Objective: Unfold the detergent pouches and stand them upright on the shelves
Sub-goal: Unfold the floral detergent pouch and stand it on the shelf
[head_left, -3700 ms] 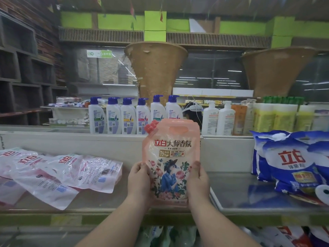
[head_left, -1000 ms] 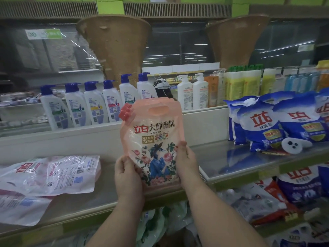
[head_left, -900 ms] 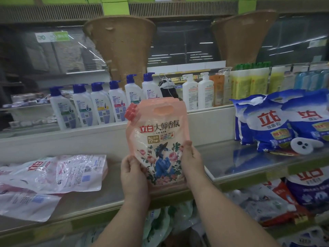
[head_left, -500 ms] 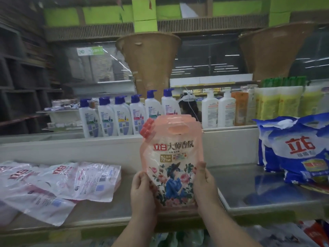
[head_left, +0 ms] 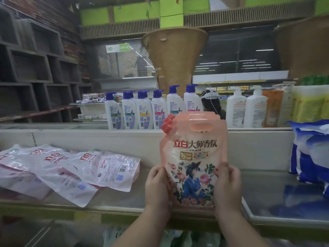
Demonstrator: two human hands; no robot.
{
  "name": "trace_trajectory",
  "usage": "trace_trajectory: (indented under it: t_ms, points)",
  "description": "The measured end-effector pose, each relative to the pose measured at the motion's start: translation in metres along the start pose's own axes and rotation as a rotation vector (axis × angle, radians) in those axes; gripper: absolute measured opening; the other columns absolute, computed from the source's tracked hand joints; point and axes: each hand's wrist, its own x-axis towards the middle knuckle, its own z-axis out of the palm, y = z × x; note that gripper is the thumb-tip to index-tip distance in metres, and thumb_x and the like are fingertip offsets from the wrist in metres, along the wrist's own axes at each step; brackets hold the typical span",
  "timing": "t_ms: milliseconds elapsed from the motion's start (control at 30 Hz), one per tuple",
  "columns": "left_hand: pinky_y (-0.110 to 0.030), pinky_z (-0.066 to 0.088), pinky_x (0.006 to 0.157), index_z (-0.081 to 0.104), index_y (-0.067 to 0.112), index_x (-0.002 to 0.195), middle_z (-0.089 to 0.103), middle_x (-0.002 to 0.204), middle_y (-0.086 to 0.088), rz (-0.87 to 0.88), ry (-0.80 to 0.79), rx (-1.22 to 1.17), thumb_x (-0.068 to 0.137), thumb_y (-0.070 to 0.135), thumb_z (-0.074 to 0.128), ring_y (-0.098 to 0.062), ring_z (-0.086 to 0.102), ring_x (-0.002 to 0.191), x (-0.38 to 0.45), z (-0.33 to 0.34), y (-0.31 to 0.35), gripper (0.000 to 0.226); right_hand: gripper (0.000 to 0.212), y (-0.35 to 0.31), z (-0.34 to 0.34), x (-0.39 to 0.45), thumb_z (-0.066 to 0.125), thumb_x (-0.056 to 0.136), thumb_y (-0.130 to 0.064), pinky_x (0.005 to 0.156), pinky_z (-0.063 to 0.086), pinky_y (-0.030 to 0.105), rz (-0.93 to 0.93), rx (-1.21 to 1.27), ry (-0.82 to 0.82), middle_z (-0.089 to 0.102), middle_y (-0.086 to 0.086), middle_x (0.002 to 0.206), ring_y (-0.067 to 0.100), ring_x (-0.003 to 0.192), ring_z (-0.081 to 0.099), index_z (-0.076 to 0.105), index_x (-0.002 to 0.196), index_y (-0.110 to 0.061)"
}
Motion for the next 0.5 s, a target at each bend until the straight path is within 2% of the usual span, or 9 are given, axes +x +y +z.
trace_trajectory:
  t_ms: [67,100,167,233,267,367,500]
  points:
    - [-0.050,0.063,0.080,0.074,0.017,0.102,0.079,0.101,-0.008,-0.019,-0.030,-0.024,0.108,0.034,0.044,-0.026,0.077,0.093,0.002,-0.005,0.001,0.035,0.020,-0.001,0.001,-0.003,0.047,0.109,-0.050,0.076,0.060,0.063,-0.035,-0.031,0.027,0.068,0.004,0.099,0.037,0.088,0.070,0.052,0.101,-0.033]
    - [-0.046,0.060,0.079,0.075,0.018,0.104,0.079,0.101,-0.004,-0.036,-0.040,-0.046,0.109,0.039,0.041,-0.025,0.075,0.098,0.002,-0.009,0.002,0.040,0.017,-0.002,0.001,-0.004,0.047,0.109,-0.048,0.075,0.061,0.063,-0.049,-0.046,0.038,0.067,0.005,0.100,0.036,0.087,0.070,0.051,0.102,-0.033]
    - [-0.045,0.055,0.088,0.075,0.020,0.108,0.080,0.101,0.004,-0.047,-0.054,-0.054,0.109,0.044,0.039,-0.023,0.070,0.108,0.006,-0.019,0.003,0.043,0.014,-0.005,0.003,-0.008,0.050,0.110,-0.042,0.073,0.064,0.057,-0.057,-0.057,0.064,0.065,0.005,0.106,0.029,0.088,0.070,0.049,0.108,-0.028]
    - [-0.049,0.048,0.105,0.076,0.020,0.112,0.079,0.108,0.005,-0.023,-0.070,-0.042,0.108,0.045,0.040,-0.021,0.067,0.117,0.010,-0.032,0.005,0.044,0.015,-0.006,0.005,-0.011,0.054,0.109,-0.033,0.069,0.063,0.046,-0.063,-0.045,0.108,0.061,0.004,0.112,0.022,0.093,0.069,0.045,0.116,-0.023]
    - [-0.047,0.046,0.107,0.075,0.020,0.114,0.078,0.112,0.005,-0.019,-0.076,-0.041,0.108,0.046,0.040,-0.020,0.066,0.119,0.013,-0.040,0.005,0.044,0.017,-0.006,0.008,-0.015,0.056,0.108,-0.030,0.068,0.062,0.042,-0.059,-0.041,0.137,0.060,0.003,0.114,0.021,0.095,0.069,0.044,0.118,-0.023]
    - [-0.039,0.043,0.105,0.073,0.023,0.120,0.075,0.120,0.008,-0.027,-0.133,-0.004,0.105,0.050,0.043,-0.016,0.063,0.123,0.019,-0.061,0.009,0.043,0.026,0.001,0.020,-0.029,0.064,0.103,-0.025,0.068,0.061,0.037,-0.045,-0.022,0.228,0.059,0.003,0.120,0.020,0.101,0.069,0.044,0.119,-0.027]
    - [-0.042,0.043,0.109,0.072,0.024,0.120,0.075,0.121,0.008,-0.027,-0.201,0.029,0.105,0.044,0.045,-0.015,0.063,0.123,0.024,-0.088,0.012,0.036,0.035,0.009,0.030,-0.049,0.070,0.098,-0.019,0.074,0.064,0.029,-0.057,-0.013,0.349,0.058,0.008,0.131,0.019,0.107,0.070,0.046,0.122,-0.026]
